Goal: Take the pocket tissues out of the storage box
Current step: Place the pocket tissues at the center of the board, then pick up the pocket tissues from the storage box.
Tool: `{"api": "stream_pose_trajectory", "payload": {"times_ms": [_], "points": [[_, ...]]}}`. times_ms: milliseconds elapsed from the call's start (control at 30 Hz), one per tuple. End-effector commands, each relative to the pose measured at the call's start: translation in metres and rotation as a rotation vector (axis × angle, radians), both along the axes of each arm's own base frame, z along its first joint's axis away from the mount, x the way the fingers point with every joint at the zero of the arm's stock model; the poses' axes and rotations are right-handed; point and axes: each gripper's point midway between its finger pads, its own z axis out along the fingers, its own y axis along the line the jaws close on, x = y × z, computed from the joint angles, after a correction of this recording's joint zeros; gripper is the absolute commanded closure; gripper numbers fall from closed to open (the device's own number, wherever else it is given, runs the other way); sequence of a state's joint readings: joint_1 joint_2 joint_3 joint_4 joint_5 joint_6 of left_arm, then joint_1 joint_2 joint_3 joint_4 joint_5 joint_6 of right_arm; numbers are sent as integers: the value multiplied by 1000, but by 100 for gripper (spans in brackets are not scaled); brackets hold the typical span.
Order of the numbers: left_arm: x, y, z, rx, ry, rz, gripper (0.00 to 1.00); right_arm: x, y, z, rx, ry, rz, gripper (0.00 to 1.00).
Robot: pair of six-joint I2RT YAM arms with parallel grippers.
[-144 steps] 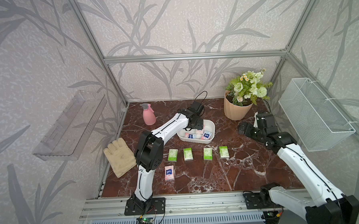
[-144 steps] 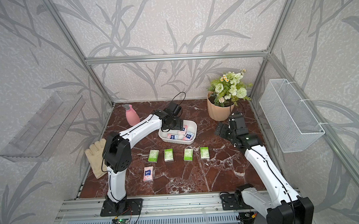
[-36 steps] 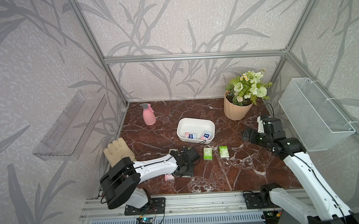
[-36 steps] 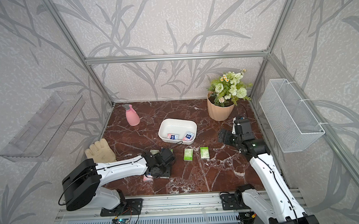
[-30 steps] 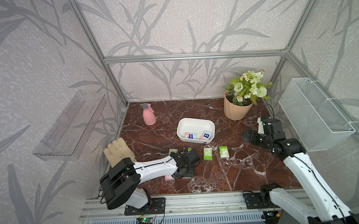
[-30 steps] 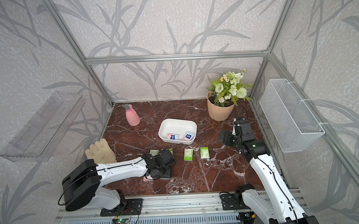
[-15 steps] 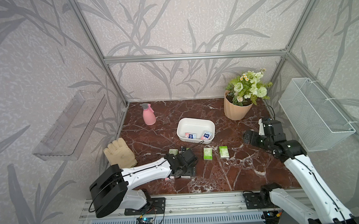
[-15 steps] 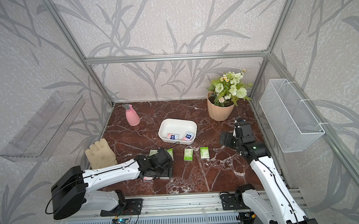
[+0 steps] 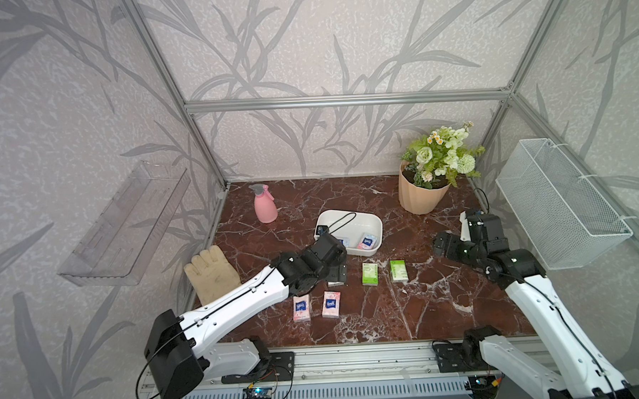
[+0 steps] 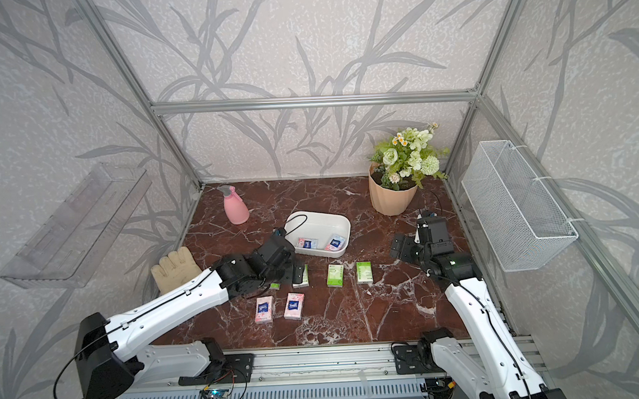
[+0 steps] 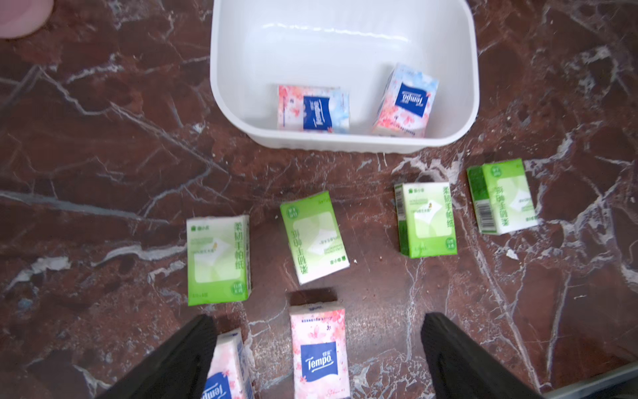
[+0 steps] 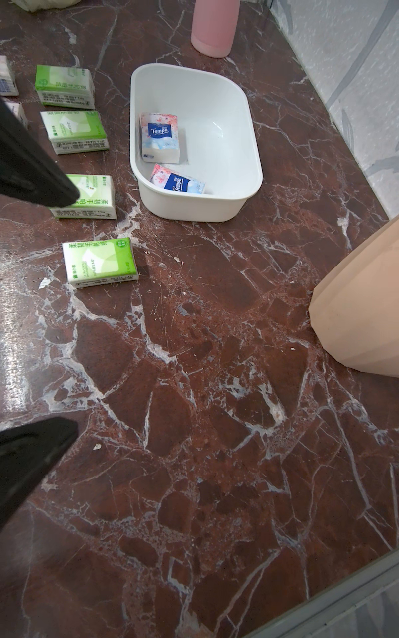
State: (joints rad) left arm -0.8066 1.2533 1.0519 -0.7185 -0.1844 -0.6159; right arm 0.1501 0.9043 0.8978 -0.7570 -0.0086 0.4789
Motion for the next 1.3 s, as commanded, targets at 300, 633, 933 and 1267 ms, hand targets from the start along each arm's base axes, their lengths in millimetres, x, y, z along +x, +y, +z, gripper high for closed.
{"api": "stream_pose_trajectory", "payload": {"times_ms": [300,633,933,1267], "points": [[75,-36,7,22,38,-181,14,0,-3,-3,25,-1,-47,1],[117,-84,-34,63,185,-306,23,-1,-9,-2,18,-8,-92,1],[136,-117,-69,28,259,-359,23,-4,-14,-2,11,-10,-122,1],[144,-132,-95,34,303,-378,24,-7,-18,-1,-4,-7,-137,1]]}}
